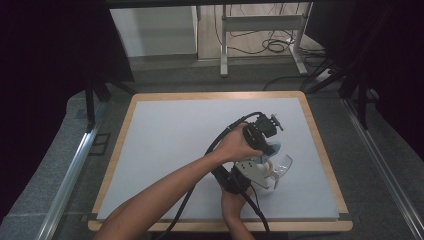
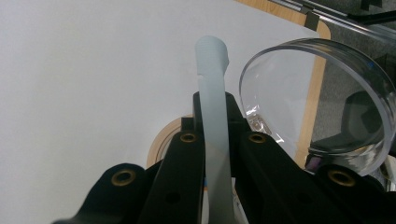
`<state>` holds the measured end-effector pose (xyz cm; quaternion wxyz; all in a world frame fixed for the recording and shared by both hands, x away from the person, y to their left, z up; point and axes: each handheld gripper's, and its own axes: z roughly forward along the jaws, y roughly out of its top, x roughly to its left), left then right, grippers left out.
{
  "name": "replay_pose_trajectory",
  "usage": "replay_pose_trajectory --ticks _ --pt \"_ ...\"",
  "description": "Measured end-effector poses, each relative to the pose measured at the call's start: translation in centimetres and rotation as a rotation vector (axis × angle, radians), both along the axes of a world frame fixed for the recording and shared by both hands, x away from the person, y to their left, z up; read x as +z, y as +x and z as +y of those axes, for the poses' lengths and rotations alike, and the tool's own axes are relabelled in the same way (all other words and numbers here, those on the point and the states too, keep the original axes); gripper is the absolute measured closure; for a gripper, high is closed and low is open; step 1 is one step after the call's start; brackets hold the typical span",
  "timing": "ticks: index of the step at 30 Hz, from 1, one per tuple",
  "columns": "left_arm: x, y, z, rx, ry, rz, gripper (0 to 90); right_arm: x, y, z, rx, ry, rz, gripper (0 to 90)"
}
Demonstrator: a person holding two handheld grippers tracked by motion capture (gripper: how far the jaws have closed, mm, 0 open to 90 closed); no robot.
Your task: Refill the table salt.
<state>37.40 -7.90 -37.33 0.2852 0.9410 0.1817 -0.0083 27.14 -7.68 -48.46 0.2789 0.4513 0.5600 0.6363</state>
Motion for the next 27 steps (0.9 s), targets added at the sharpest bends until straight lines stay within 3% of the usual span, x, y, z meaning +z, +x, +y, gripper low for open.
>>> replay_pose_trajectory --ticks 27 --pt "-0.9 0.2 0.5 0.005 -0.024 0.029 90.0 -1.1 -0.1 -0.1 0.022 -0.026 0.008 46.8"
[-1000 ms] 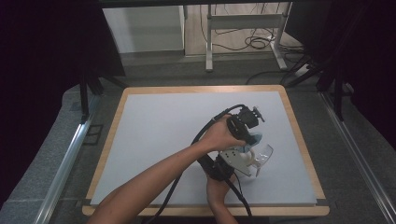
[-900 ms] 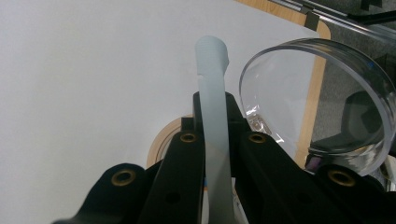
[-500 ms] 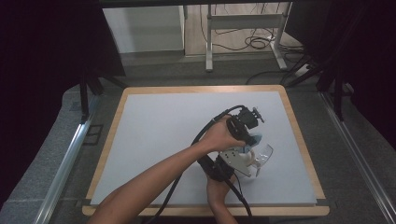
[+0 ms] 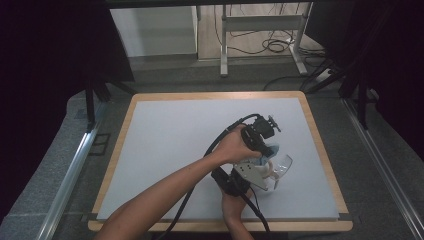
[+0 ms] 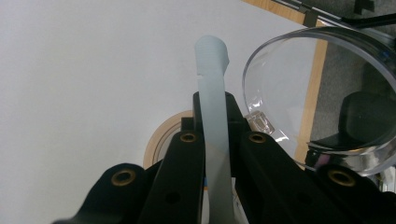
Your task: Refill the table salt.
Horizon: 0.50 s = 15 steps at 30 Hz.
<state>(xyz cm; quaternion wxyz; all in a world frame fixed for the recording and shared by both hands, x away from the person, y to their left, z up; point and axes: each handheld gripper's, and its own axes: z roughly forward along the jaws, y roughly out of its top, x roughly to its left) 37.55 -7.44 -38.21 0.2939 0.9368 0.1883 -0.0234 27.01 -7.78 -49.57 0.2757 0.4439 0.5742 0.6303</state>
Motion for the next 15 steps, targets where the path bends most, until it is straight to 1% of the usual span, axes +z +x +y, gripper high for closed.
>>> replay_pose_trajectory --ticks 3,4,10,11,13,15 --pt "-0.1 0.0 0.3 0.004 -0.013 0.006 90.0 -0.2 -0.2 0.0 0.005 0.004 0.005 46.8" --pt "-0.1 0.0 0.3 0.004 -0.015 0.007 90.0 -0.3 -0.2 0.0 0.004 -0.005 -0.003 46.8" --pt "-0.4 0.1 0.8 0.009 -0.033 0.021 90.0 -1.0 -0.5 0.1 0.009 -0.016 0.000 46.5" --pt "-0.4 0.1 0.9 0.012 -0.036 0.019 90.0 -1.0 -0.6 0.1 0.013 -0.016 0.002 46.6" --pt "-0.4 0.2 1.0 0.014 -0.040 0.019 90.0 -1.2 -0.6 0.0 0.015 -0.033 -0.005 46.5" --pt "-0.4 0.2 1.1 0.014 -0.044 0.021 90.0 -1.3 -0.7 0.0 0.018 -0.029 -0.004 46.5"
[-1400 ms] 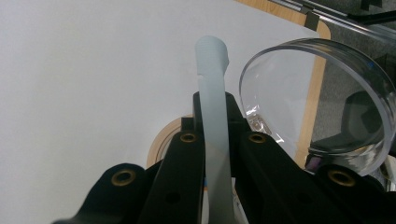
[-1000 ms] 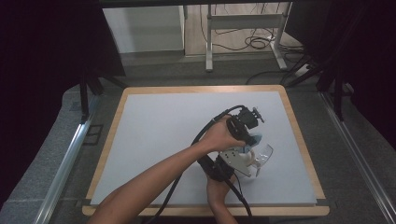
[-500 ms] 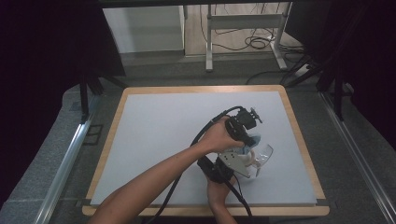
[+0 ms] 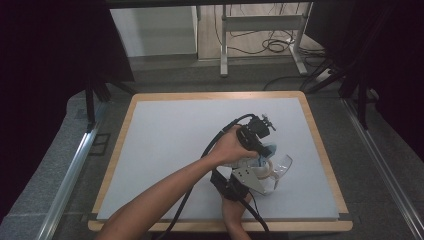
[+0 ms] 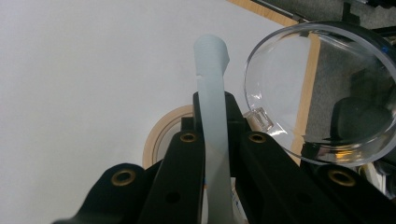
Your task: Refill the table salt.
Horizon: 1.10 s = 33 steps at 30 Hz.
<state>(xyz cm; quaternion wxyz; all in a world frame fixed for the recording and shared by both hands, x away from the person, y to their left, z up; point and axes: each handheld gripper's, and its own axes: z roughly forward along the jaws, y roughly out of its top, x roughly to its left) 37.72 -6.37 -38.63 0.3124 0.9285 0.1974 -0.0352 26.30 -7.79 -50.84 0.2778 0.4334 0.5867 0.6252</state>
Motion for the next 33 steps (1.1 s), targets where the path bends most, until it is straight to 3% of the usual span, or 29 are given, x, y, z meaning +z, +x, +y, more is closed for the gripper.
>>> replay_pose_trajectory --ticks 15,33 --pt "0.0 -0.1 0.6 0.008 -0.025 0.002 90.0 -0.5 -0.3 -0.1 0.010 -0.024 0.002 46.2" --pt "0.4 -0.5 1.3 0.018 -0.090 -0.002 89.9 -0.9 -0.6 -0.6 0.022 -0.081 0.015 45.3"
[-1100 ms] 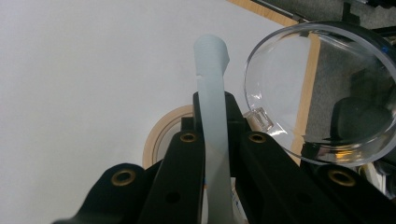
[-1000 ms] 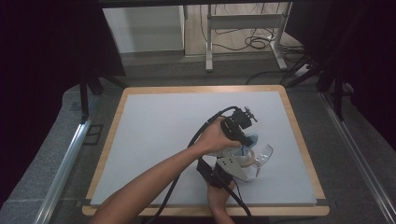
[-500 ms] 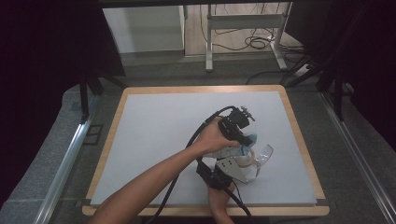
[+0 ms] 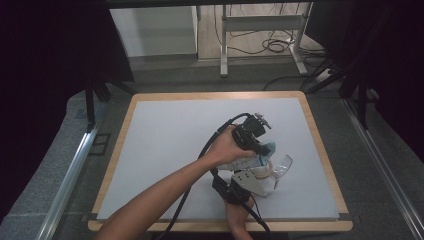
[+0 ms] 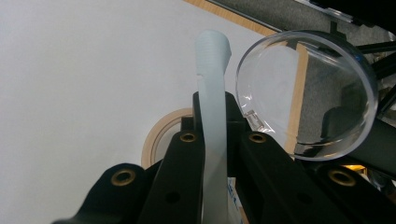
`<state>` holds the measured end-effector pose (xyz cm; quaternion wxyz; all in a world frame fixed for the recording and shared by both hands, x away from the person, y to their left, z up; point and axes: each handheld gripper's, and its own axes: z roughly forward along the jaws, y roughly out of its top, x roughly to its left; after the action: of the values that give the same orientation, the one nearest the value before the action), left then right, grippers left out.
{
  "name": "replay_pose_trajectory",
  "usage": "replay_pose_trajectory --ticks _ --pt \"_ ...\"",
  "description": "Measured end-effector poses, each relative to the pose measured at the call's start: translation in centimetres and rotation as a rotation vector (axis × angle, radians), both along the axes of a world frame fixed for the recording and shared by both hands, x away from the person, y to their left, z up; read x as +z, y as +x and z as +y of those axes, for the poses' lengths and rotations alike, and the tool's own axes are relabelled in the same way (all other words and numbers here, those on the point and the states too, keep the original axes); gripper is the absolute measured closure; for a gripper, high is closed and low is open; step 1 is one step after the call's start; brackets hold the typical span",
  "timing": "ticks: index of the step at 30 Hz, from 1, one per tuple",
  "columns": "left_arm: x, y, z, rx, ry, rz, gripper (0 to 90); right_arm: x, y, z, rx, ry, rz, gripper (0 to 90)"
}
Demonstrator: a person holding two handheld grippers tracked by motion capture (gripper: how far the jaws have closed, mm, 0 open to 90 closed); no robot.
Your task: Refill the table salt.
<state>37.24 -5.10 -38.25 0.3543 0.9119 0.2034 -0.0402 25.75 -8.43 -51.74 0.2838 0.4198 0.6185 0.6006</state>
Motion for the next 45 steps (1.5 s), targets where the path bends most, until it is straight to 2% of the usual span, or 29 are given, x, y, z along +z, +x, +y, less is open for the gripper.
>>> replay_pose_trajectory --ticks 20,24,30,34,45 --pt "0.5 0.1 1.6 0.016 -0.039 -0.012 89.9 -0.9 -0.4 -0.7 0.011 -0.053 0.035 44.9" --pt "0.6 0.0 2.0 0.022 -0.048 -0.012 90.0 -1.1 -0.4 -1.2 0.015 -0.088 0.041 44.6" --pt "1.0 -0.2 2.6 0.024 -0.075 -0.022 90.0 -1.0 -0.7 -1.9 0.020 -0.145 0.048 44.5" --pt "1.2 -0.3 3.5 0.037 -0.104 -0.016 89.9 -1.1 -0.7 -2.2 0.019 -0.166 0.059 44.4" --pt "1.1 -0.6 5.7 0.065 -0.171 0.004 89.8 -1.6 -0.7 -2.9 0.040 -0.196 0.095 44.3"
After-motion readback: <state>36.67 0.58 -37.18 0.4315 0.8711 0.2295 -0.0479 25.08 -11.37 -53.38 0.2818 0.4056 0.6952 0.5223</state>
